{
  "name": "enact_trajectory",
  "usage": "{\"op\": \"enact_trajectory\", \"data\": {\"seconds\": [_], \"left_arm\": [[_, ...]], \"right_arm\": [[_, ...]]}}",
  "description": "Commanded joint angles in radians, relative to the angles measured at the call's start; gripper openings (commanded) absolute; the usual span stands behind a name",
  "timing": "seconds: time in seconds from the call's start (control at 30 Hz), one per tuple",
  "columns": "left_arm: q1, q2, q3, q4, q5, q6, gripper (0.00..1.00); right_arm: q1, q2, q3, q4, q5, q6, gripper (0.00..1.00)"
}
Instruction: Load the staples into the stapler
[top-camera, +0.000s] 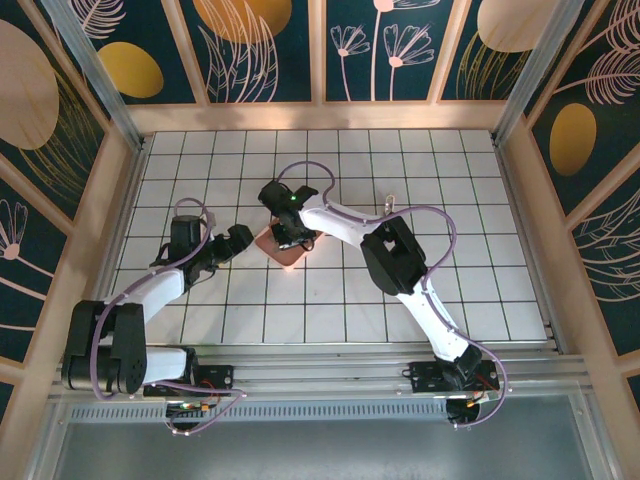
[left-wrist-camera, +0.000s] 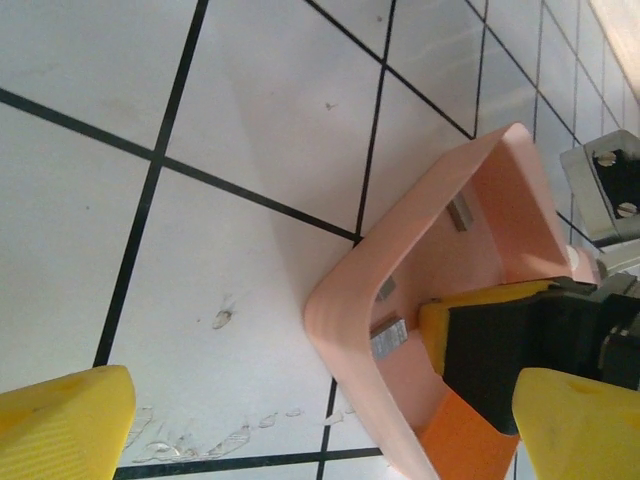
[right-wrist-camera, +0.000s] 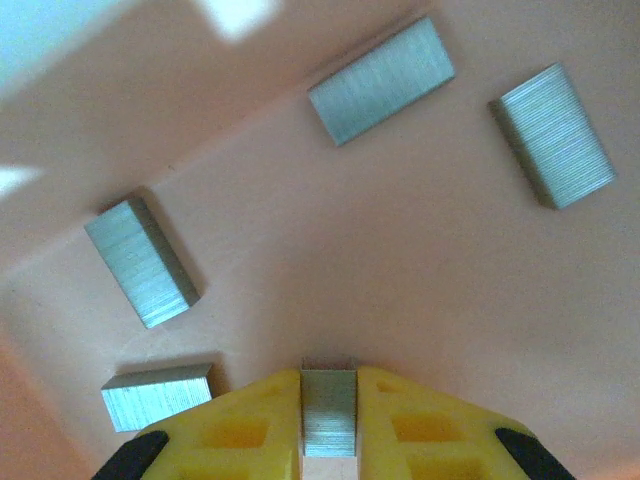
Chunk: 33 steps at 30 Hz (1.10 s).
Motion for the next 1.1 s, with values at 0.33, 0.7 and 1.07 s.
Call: {"op": "enact_trajectory", "data": {"seconds": [0.33, 0.7, 1.07], "left_arm": [[0.002, -0.096, 0.069, 0.012, 0.034, -0.007, 0.97], [-0.219, 0.038, 0.217, 0.01, -0.07, 0.022, 0.97], [-0.472, 0.295, 0.476, -0.101, -0.202, 0.104, 0.97]], "right_arm": [[-0.041, -0.235, -0.132, 0.095, 0.019, 0.06, 0.18], [-0.144, -0.559, -0.602, 0.24, -0.012, 0.16, 0.18], [-0.342, -0.787, -1.025, 0.289, -0.068, 0.155, 0.18]]}}
